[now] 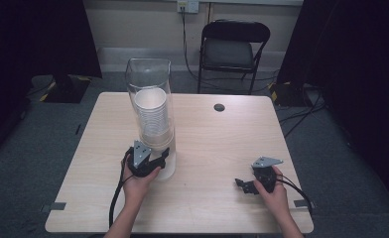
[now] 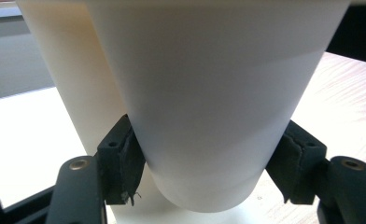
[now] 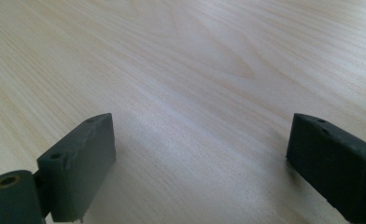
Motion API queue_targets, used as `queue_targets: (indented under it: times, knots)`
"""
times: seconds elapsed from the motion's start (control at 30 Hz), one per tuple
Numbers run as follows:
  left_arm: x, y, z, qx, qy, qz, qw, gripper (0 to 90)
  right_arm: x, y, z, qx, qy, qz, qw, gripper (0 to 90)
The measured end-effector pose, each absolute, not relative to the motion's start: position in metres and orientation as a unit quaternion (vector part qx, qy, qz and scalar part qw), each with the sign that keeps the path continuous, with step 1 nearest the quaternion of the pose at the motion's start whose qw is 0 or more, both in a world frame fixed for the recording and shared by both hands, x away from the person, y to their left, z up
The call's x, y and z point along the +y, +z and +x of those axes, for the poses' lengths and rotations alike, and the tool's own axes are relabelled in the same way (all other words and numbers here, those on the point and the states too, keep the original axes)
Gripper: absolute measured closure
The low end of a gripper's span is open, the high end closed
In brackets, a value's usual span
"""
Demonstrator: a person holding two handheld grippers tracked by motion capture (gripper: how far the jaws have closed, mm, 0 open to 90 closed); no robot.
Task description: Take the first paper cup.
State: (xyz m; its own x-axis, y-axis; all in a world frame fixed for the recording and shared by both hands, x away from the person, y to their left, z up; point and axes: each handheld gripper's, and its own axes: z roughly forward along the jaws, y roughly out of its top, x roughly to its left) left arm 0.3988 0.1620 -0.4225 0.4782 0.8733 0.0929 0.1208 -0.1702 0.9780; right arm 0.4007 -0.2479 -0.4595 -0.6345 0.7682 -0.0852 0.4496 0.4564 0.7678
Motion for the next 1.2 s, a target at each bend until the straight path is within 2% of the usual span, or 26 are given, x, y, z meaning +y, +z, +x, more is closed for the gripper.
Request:
queue_targets:
  times: [1.17, 1.2]
  knots:
    - [0.1588, -0.4256, 0.3981, 0.372, 0.364, 0.677, 0.521, 36.3, -0.2479, -0.4596, 0.4006, 0.826, 0.368, 0.369, 0.216, 7.5]
    - [0.1601, -0.4251, 0.3977, 0.368, 0.37, 0.688, 0.504, 36.3, -0.2479, -0.4596, 0.4006, 0.826, 0.368, 0.369, 0.216, 7.5]
